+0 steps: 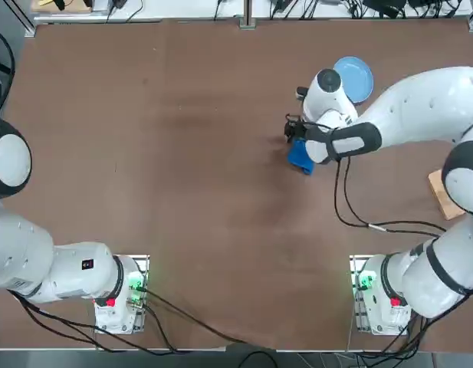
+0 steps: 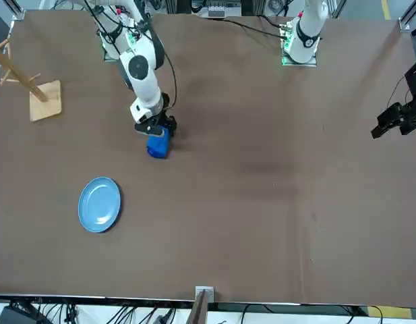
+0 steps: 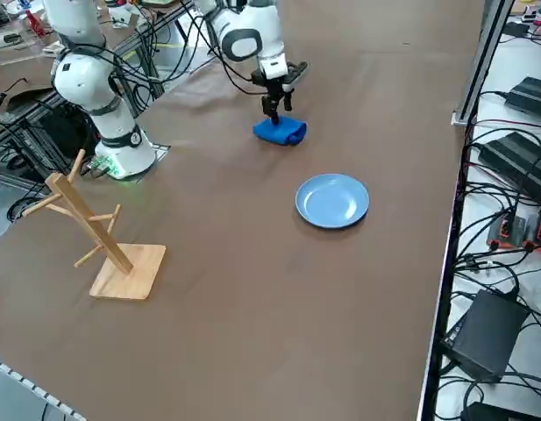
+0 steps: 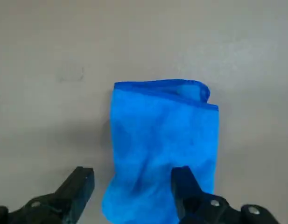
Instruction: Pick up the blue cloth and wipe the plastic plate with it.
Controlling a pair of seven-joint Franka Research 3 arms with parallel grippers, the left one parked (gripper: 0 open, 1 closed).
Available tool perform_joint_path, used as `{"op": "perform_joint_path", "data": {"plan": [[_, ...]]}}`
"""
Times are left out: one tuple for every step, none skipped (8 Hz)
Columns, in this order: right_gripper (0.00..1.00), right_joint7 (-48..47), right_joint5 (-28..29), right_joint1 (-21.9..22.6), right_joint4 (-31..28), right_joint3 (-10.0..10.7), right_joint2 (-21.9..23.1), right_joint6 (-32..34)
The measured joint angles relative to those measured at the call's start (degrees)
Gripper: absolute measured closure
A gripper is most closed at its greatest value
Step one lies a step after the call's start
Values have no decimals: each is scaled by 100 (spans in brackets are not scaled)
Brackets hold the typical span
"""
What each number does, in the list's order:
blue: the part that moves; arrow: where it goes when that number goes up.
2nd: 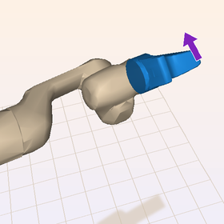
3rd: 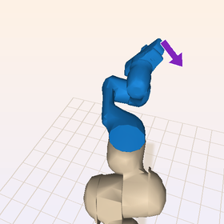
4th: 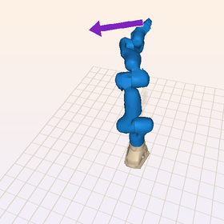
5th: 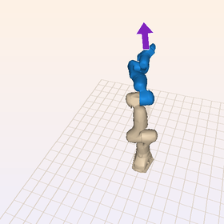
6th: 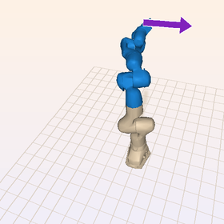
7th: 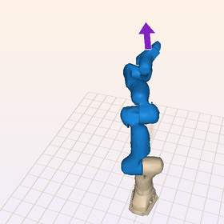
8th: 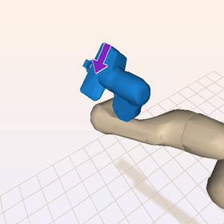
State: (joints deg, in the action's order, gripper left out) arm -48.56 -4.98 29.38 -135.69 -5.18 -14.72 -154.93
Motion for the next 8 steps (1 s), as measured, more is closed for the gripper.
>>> {"op": "perform_joint_path", "data": {"plan": [[0,0,-5,-2,0,21,-45,-5],[0,0,-5,-2,0,27,-82,-18],[0,-1,-5,-2,0,27,-116,-53],[0,-5,-5,-2,0,34,-157,-150],[0,-7,-5,-2,0,53,-199,-270],[0,-7,-5,-2,0,82,-234,-343],[0,-8,-6,-4,0,119,-264,-384],[0,-8,-8,-4,0,157,-296,-419]]}}
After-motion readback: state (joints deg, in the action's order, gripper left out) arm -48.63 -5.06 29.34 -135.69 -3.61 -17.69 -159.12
